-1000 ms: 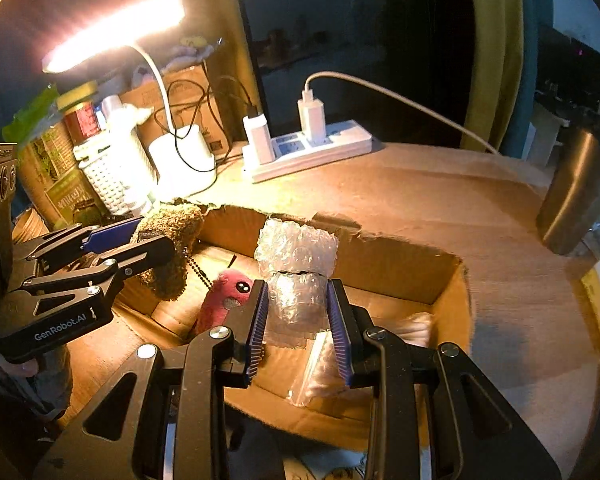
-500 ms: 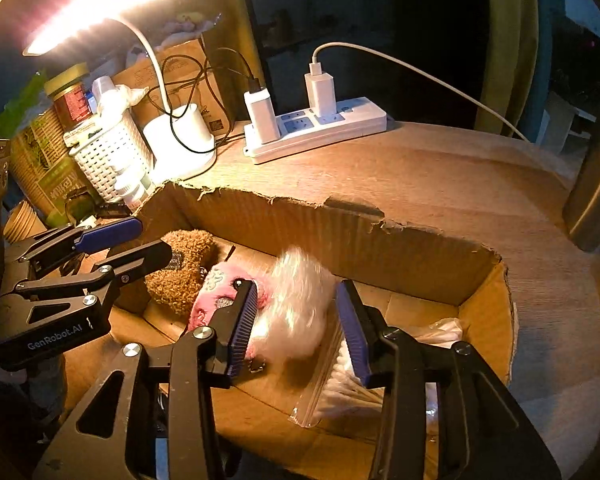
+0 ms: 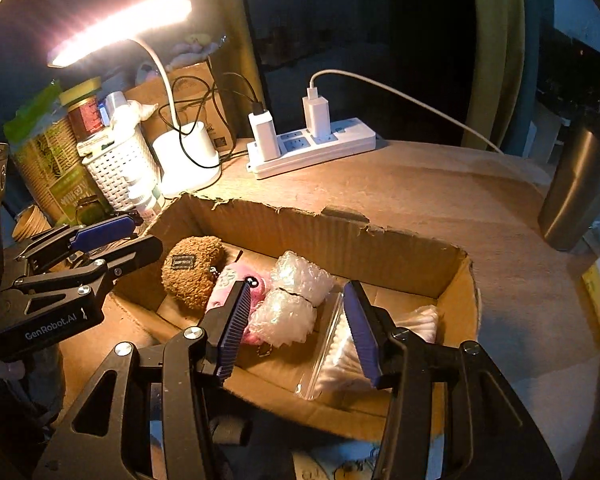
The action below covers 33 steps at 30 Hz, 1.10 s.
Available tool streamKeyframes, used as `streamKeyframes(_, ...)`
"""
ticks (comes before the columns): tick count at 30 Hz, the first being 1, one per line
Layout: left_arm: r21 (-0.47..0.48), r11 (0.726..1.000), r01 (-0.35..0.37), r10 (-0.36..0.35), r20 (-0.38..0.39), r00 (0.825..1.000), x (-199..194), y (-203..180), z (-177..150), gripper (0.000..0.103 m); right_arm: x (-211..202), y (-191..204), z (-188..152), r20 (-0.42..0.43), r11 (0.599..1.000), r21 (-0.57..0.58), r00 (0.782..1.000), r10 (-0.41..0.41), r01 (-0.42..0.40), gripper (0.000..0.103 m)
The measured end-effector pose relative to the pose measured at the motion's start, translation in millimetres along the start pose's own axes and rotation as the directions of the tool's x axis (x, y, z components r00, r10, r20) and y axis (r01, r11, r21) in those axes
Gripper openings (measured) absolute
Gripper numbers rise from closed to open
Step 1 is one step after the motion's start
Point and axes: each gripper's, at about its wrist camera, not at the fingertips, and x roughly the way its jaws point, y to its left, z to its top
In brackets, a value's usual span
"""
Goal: Organize soft objects
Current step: 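Open the left tool inside the box while the right tool releases the bubble wrap beside it, then move both tools back toward the grey gloves and the duck-printed tissue pack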
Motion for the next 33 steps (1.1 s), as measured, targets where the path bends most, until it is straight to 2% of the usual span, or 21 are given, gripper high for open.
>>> streamKeyframes(21,0.036,0.999,0.021,-0.024,0.074,0.997,-56.0,-21.2,-23.5,0.053,-62.9,14.0,-27.9,0.067,0.999,0.004,0.997,-0.040,0.040,0.052)
streamKeyframes(23,0.039,0.999,0.019,-0.022,0.078,0.997,-60.1,-23.6,-26.3,0.063,-67.5,15.0,-31.3,0.075,0.999,0.003,0.996,-0.043,0.042,0.052)
streamKeyframes(24,0.040,0.999,0.019,-0.022,0.078,0.997,-62.3,-25.0,-28.1,0.078,-70.2,15.2,-33.5,0.079,0.999,0.005,0.996,-0.043,0.043,0.052)
streamKeyframes(25,0.039,0.999,0.022,-0.025,0.081,0.996,-65.1,-26.3,-30.4,0.081,-72.8,15.3,-35.7,0.083,0.999,0.006,0.996,-0.043,0.043,0.052)
streamKeyframes(33,0.048,0.998,0.026,-0.030,0.082,0.996,-76.4,-39.4,-45.2,0.081,-87.0,12.1,-54.4,0.103,0.999,0.019,0.994,-0.044,0.042,0.053)
